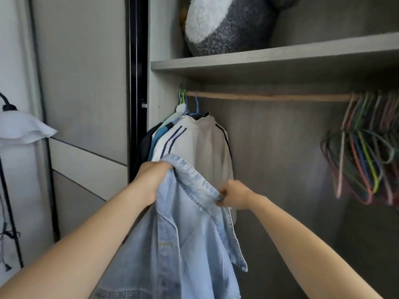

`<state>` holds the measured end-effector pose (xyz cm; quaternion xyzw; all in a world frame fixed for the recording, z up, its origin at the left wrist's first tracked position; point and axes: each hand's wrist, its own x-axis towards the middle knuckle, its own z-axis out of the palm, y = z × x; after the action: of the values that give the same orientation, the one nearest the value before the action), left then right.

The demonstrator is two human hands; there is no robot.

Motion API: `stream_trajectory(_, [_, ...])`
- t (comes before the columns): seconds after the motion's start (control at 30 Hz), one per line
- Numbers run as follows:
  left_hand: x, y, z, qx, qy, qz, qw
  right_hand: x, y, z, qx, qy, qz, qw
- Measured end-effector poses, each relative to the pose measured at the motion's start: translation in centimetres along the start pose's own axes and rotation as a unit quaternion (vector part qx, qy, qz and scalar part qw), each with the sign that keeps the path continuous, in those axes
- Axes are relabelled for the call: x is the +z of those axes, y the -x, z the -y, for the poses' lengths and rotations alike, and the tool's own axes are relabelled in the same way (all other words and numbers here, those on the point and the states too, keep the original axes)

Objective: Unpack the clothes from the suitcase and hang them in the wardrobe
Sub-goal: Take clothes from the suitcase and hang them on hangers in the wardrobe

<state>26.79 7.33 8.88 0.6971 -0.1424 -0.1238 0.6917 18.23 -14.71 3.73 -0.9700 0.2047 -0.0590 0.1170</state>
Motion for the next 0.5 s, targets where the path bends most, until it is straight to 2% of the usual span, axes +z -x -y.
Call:
stream_trajectory(0.07, [2.1,-1.2,-0.6,-0.023,0.017,0.008,1.000,-1.9,0.3,-1.3,0.030,-0.006,-0.025,0.999])
stream_trajectory(0.23, [5.3,-2.6,-0.9,-0.026,-0.002,0.006,1.000,-11.2,1.8,-4.6,0.117,0.041,-0.192,0.974])
stream_trajectory(0.37, [6.2,-3.4,-0.1,-0.018,-0.011,0.022,1.000,-18.1,4.2,-6.6,0.205,0.247,-0.288,0.902])
stream_trajectory(0.43, [6.5,-3.5,0.3,-0.030,0.001,0.019,0.999,-20.2,4.7,-8.2,0.250,0.313,-0.291,0.869])
stream_trajectory(0.5, [6.6,-3.4,0.5,-0.041,0.016,0.015,0.999,-20.9,5.2,-9.3,0.301,0.340,-0.264,0.851])
